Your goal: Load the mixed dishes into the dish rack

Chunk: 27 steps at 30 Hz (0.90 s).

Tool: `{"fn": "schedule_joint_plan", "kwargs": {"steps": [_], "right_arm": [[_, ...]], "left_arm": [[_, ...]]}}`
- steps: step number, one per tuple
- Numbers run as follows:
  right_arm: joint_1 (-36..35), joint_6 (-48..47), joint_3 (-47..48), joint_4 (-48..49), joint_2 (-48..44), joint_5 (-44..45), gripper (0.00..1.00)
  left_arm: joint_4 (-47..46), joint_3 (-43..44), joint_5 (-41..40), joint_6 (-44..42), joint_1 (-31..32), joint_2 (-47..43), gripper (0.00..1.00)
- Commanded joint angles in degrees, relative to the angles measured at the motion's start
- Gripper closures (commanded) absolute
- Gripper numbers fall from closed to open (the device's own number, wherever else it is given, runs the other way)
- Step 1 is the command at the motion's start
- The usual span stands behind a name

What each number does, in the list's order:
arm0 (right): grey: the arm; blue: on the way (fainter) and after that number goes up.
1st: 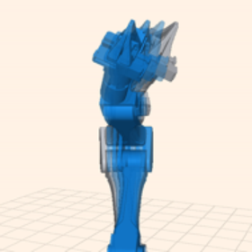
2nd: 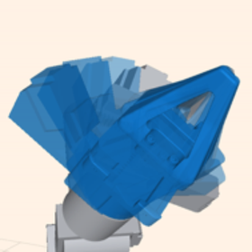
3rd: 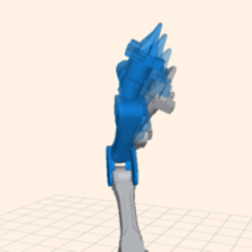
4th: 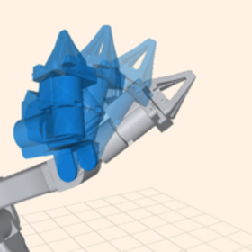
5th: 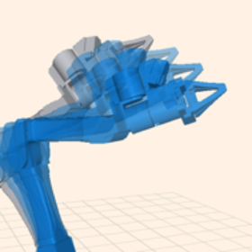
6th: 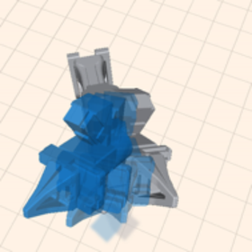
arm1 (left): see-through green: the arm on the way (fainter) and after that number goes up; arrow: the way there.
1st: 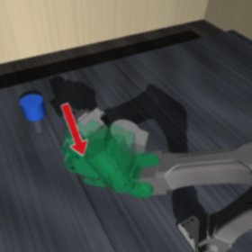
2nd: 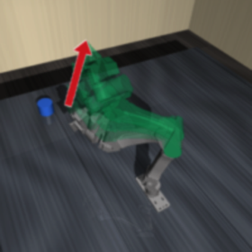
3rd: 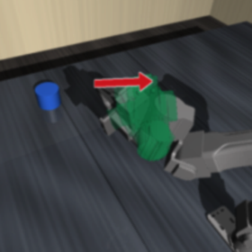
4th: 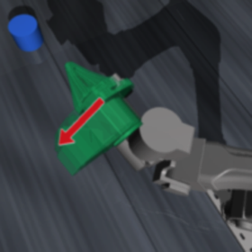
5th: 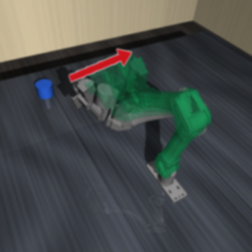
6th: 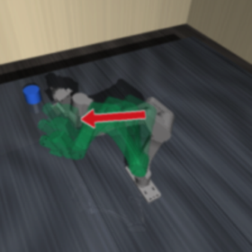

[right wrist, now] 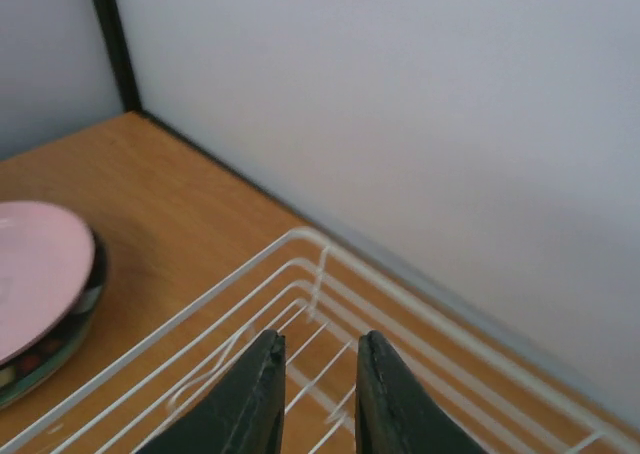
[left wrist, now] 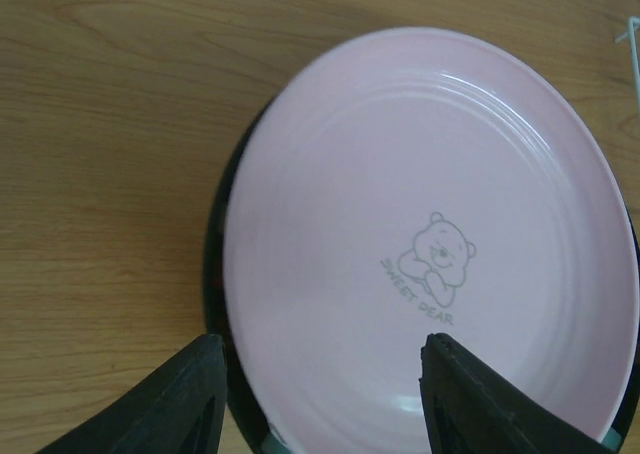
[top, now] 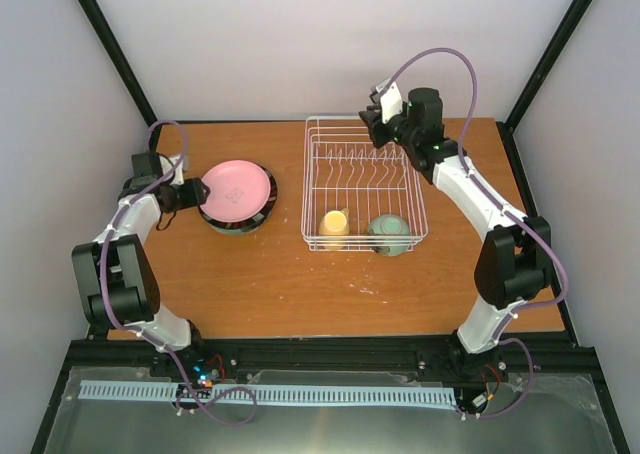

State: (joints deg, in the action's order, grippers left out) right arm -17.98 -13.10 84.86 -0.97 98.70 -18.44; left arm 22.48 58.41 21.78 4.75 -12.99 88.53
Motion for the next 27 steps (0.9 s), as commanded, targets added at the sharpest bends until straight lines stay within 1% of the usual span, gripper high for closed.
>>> {"fn": "schedule_joint_plan", "kwargs": {"steps": [1, 7, 10, 13, 19, 23, 27], "right_arm": [[-0.1, 6.3, 0.9, -14.7, 2.3, -6.2, 0.81], [-0.4, 5.9, -0.1, -16.2, 0.9, -8.1, 0.82], [-0.6, 5.7, -0.2, -16.7, 0.9, -8.6, 0.82], [-0.7, 5.5, -0.1, -17.2, 0.7, -8.7, 0.82], [-1.0, 5.3, -0.3, -17.6, 0.6, -9.0, 0.82], [-1.5, 5.2, -0.8, -17.7, 0.6, -9.1, 0.82], [-1.7, 5.1, -0.8, -18.3, 0.7, -9.0, 0.82]], "left_arm": [[1.3, 2.9, 5.9, -0.5, -1.8, 1.9, 0.46], [0.2, 1.8, 11.7, 0.6, -1.8, 4.3, 0.51], [0.0, 1.4, 12.8, 0.9, -1.8, 5.1, 0.53], [0.3, 1.4, 10.7, 0.5, -1.8, 5.0, 0.54], [-0.3, 1.8, 5.3, 0.5, -1.8, 0.6, 0.53], [-1.1, 1.8, 4.5, 0.8, -1.9, -1.1, 0.53], [-0.8, 0.9, 4.0, 0.3, -1.9, 0.7, 0.53]]}}
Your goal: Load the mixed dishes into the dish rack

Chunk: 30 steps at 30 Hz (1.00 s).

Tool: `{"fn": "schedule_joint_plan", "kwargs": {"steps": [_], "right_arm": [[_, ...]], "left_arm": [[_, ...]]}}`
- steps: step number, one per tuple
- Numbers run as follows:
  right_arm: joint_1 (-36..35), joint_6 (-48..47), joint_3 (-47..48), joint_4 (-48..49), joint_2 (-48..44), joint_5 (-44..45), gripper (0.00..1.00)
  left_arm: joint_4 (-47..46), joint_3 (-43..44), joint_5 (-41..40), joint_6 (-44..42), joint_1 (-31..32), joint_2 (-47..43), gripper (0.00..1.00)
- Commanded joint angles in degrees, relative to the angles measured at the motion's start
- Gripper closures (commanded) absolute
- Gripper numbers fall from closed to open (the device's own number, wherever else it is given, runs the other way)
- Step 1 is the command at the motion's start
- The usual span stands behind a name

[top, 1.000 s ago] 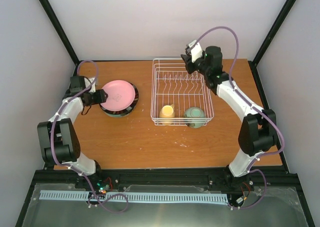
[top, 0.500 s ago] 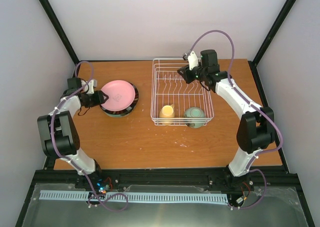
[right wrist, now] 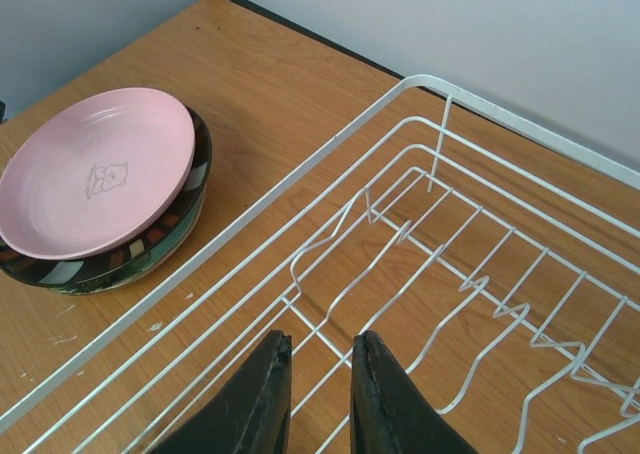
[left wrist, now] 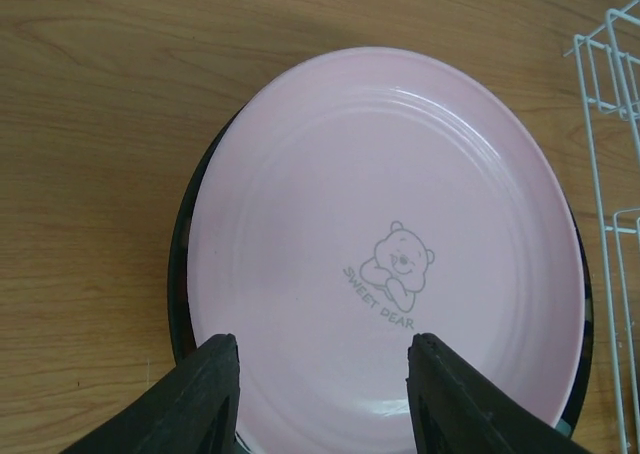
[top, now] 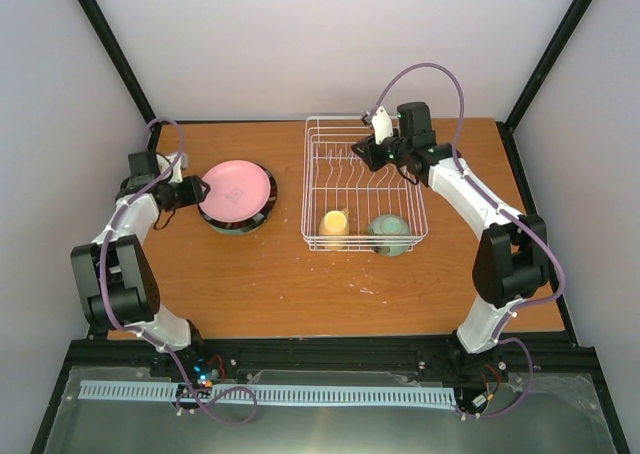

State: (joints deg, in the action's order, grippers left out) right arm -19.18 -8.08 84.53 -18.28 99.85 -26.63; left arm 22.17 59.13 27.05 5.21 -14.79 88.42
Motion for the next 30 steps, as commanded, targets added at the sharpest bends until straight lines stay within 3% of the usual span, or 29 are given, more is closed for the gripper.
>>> {"fn": "schedule_joint_plan", "kwargs": {"steps": [1, 30], "right_arm": [[-0.6, -0.1, -0.4, -1.2, -0.4, -0.7, 0.82], [-1.5, 0.5, -0.5, -2.9, -0.4, 0.6, 0.83]], "left_arm": [[-0.6, -0.3, -1.4, -0.1, -0.1, 1.1, 0.53], [-4.8, -2.4, 1.9, -0.1, -0.1, 8.6, 0.55]]}}
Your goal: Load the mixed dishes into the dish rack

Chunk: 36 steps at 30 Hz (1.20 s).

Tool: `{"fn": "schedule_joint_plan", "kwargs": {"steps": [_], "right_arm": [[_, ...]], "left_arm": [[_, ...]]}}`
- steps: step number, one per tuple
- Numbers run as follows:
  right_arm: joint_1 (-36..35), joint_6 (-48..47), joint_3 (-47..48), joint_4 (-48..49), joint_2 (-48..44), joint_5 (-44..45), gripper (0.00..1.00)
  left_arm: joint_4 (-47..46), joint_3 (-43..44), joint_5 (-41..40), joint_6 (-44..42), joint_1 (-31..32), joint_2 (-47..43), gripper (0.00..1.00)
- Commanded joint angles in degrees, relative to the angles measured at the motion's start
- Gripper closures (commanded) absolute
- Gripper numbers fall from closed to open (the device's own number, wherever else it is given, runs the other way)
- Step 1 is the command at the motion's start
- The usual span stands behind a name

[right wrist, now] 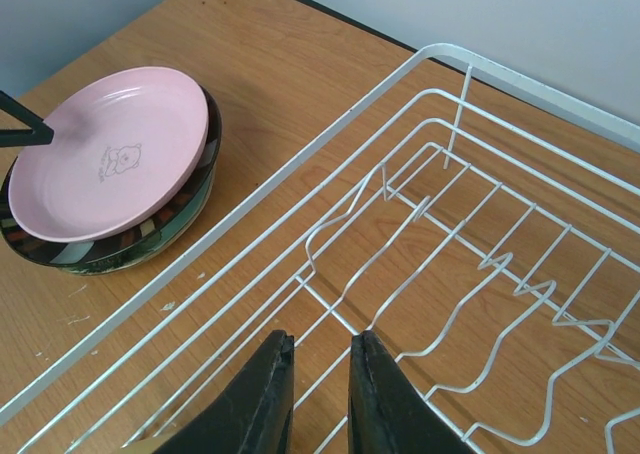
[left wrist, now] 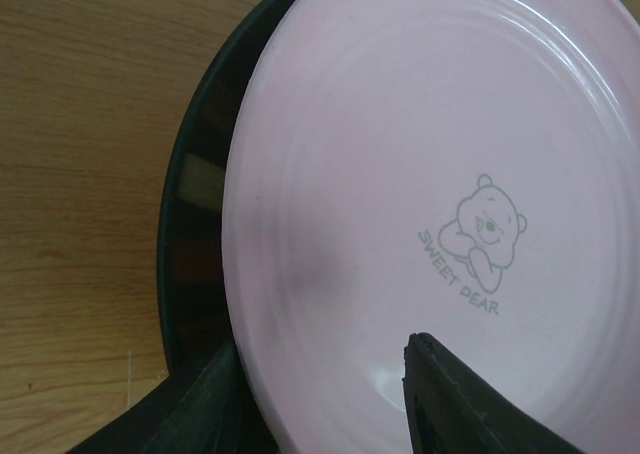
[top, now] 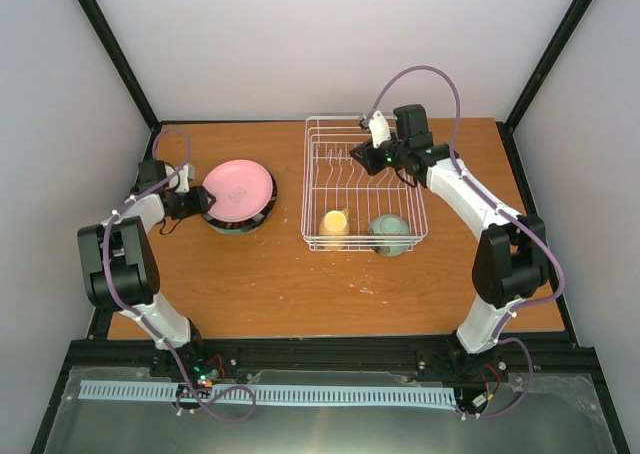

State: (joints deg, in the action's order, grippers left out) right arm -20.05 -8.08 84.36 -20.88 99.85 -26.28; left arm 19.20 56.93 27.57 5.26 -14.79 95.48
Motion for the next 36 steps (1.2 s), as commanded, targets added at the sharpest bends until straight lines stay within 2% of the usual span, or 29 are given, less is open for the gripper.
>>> {"fn": "schedule_joint_plan", "kwargs": {"steps": [1, 9, 16, 31, 36], "right_arm": [[-0.7, 0.6, -0.2, -0.3, -0.4, 0.3, 0.83], [-1.1, 0.7, -0.1, -0.5, 0.3, 0.4, 0.84], [-1.4, 0.7, 0.1, -0.8, 0.6, 0.5, 0.84], [-2.1, 1.0, 1.7, -0.7, 1.6, -0.9, 0.87], [-2.1, 3.6, 5.6, -2.9, 3.5, -7.1, 0.84]], "left_arm": [[-1.9, -0.2, 1.5, -0.2, -0.1, 1.7, 0.57], [-2.7, 0.3, 3.5, -0.1, -0.1, 3.9, 0.73], [-2.2, 1.3, 4.5, -0.2, -0.1, 4.0, 0.99], [1.5, 9.3, 3.9, 0.8, -0.1, -3.5, 0.99], [-0.3, 14.4, 3.6, 4.2, -0.1, -9.1, 0.99]]}}
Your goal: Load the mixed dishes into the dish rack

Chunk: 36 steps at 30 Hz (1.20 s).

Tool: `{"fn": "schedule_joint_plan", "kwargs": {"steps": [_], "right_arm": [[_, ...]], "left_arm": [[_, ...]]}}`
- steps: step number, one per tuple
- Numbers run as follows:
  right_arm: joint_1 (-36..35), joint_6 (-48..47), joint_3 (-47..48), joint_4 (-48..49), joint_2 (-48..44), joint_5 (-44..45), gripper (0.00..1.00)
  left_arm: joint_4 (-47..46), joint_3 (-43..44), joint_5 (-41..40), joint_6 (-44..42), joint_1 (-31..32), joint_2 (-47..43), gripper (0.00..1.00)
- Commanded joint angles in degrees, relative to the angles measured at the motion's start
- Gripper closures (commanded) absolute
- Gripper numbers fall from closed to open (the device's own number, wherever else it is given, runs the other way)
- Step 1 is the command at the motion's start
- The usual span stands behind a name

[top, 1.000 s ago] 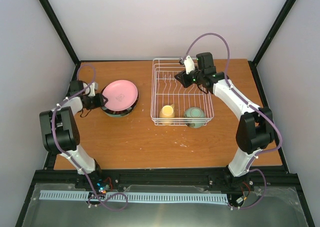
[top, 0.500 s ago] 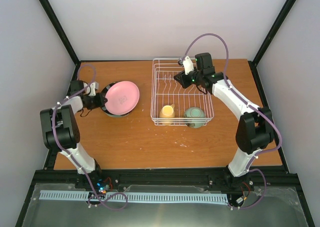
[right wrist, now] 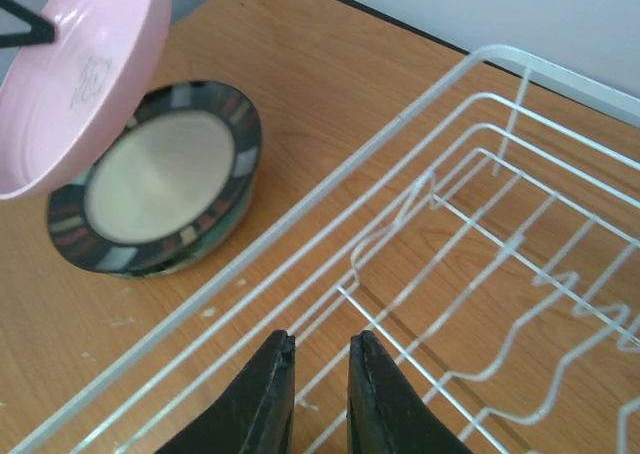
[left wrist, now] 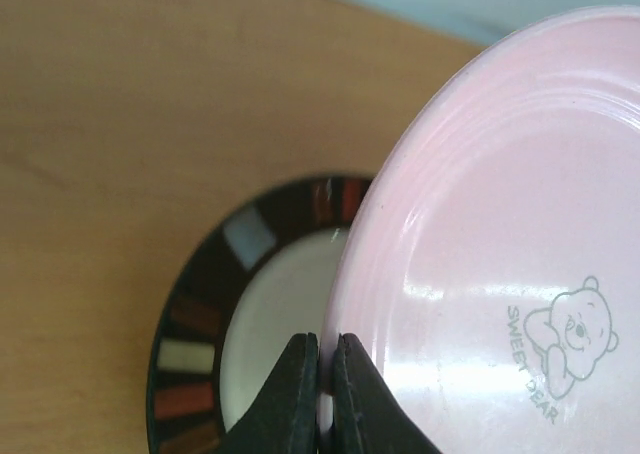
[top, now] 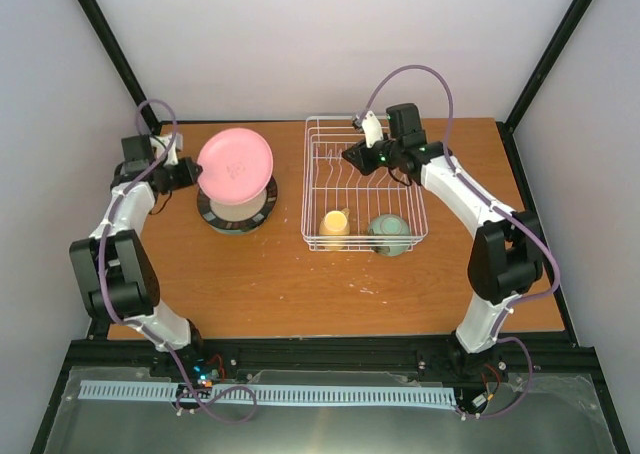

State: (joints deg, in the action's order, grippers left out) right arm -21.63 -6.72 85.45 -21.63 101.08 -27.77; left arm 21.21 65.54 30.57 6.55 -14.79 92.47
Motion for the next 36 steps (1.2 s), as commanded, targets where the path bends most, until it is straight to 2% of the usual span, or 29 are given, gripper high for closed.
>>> {"fn": "schedule_joint_plan", "kwargs": {"steps": [1, 5, 8, 11, 12, 14, 19, 22, 26, 29, 36], "right_arm": [[-0.5, 2.6, 6.4, -3.7, 3.2, -7.9, 0.84], [-1.6, 1.3, 12.8, -8.8, 5.3, -12.1, 0.83], [-3.7, -2.5, 15.4, -10.8, 4.9, -7.4, 0.82], [-4.0, 0.7, 15.1, -10.0, 3.9, 0.4, 0.82], [-3.9, 0.8, 15.0, -10.3, 3.5, 1.4, 0.78], [-3.7, -0.3, 14.6, -11.0, 2.6, 1.2, 0.69], [-2.1, 1.4, 14.1, -11.1, 1.1, -5.7, 0.66], [0.2, 4.2, 12.2, -9.0, -0.8, -12.1, 0.65], [1.7, 6.6, 11.5, -7.1, -2.2, -16.3, 0.60], [1.7, 10.2, 12.6, -4.8, -0.3, -21.2, 0.55], [1.4, 17.0, 17.4, -1.6, 6.2, -28.1, 0.54]], "left_arm": [[-3.7, 6.1, 0.5, 3.7, 0.0, -7.7, 0.99], [-7.6, 7.1, -4.4, 4.0, 2.1, -13.9, 0.99], [-7.5, 9.1, -11.5, 0.5, 6.7, -15.8, 0.99], [-10.2, 9.2, -17.9, -1.0, 12.0, -16.8, 0.99], [-9.6, 10.5, -18.6, -1.1, 13.1, -16.0, 0.99], [-7.5, 14.0, -18.0, -1.8, 15.1, -13.8, 0.99], [-10.1, 14.4, -14.9, -1.1, 16.6, -13.8, 0.99], [-8.0, 15.2, -15.3, -1.7, 16.6, -13.0, 0.99], [-6.7, 14.8, -13.7, -1.0, 16.6, -12.5, 0.99], [-7.1, 13.5, -11.9, 0.0, 16.9, -12.6, 0.99], [-6.9, 11.6, -10.2, 0.6, 17.1, -13.4, 0.99]]}}
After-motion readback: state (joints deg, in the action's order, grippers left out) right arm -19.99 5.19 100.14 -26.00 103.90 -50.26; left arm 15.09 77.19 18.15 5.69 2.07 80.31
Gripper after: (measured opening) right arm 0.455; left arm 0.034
